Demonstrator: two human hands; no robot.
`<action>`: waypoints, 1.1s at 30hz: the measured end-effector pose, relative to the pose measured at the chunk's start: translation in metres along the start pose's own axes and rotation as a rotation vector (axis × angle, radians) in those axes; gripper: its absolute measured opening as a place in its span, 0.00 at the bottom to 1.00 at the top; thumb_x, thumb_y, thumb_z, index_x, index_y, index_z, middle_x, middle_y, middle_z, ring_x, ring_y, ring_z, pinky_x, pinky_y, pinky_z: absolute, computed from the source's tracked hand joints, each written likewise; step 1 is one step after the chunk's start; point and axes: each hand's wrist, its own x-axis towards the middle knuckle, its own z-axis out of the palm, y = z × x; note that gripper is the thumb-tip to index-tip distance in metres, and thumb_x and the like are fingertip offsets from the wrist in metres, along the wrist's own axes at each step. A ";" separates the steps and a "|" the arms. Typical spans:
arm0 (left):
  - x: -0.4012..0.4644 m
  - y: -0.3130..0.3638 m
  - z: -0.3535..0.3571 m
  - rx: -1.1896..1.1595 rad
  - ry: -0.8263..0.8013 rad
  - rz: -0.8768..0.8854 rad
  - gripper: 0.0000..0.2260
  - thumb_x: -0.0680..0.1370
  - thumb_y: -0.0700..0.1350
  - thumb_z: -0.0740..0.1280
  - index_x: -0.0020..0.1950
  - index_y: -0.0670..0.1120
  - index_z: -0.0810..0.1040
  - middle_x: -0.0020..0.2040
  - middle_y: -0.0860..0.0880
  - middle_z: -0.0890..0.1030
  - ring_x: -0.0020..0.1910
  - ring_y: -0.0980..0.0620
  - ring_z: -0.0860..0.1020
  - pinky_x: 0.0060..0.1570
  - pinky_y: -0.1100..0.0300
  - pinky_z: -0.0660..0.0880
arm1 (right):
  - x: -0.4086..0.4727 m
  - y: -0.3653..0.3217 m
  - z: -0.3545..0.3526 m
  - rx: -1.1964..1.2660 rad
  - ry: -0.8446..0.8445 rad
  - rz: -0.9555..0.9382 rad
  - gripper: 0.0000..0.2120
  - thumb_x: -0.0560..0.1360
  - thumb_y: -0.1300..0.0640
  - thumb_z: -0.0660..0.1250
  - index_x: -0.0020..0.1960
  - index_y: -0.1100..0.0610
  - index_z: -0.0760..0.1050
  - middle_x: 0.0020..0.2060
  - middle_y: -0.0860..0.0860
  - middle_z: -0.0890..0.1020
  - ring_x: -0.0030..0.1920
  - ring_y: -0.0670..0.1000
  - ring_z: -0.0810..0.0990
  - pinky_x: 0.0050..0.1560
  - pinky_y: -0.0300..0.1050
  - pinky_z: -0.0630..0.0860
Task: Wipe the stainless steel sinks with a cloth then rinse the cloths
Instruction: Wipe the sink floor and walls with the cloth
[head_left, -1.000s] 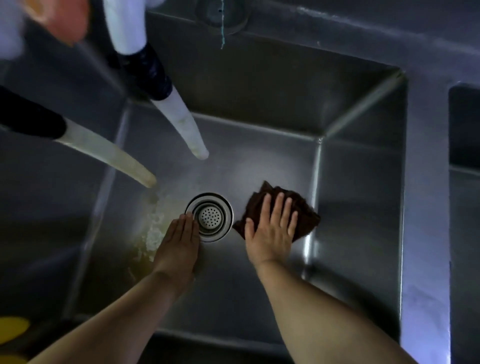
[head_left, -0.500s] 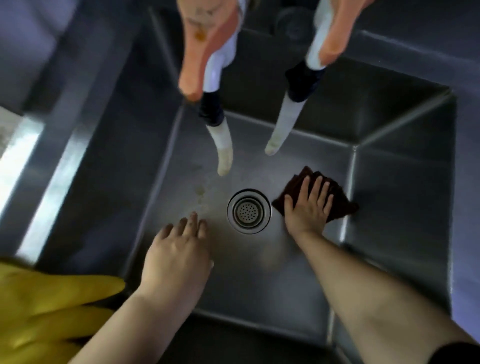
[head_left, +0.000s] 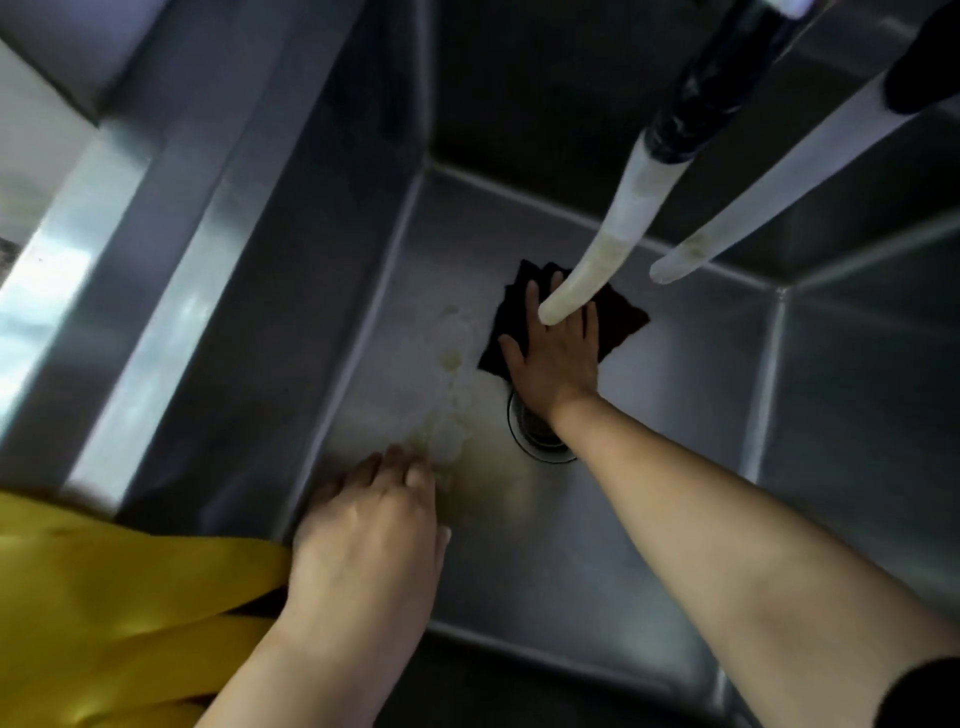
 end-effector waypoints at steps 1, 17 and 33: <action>0.002 -0.001 0.002 -0.016 0.036 -0.006 0.26 0.77 0.59 0.59 0.72 0.53 0.61 0.70 0.53 0.68 0.66 0.52 0.69 0.60 0.58 0.70 | -0.003 -0.010 0.000 0.008 -0.002 -0.055 0.34 0.79 0.39 0.48 0.78 0.55 0.43 0.77 0.58 0.46 0.76 0.59 0.40 0.74 0.57 0.38; 0.014 -0.007 0.014 0.036 0.046 -0.110 0.22 0.77 0.58 0.59 0.70 0.54 0.63 0.69 0.53 0.69 0.66 0.53 0.69 0.64 0.57 0.66 | 0.051 -0.058 -0.001 0.023 0.006 -0.280 0.33 0.78 0.38 0.51 0.78 0.50 0.47 0.78 0.53 0.47 0.77 0.55 0.42 0.75 0.54 0.39; 0.009 0.005 0.005 0.069 0.031 -0.040 0.26 0.77 0.58 0.57 0.73 0.52 0.59 0.76 0.50 0.59 0.71 0.50 0.63 0.66 0.55 0.64 | -0.021 0.161 -0.008 0.026 0.019 0.465 0.33 0.79 0.42 0.52 0.78 0.55 0.46 0.77 0.57 0.49 0.77 0.57 0.45 0.75 0.53 0.42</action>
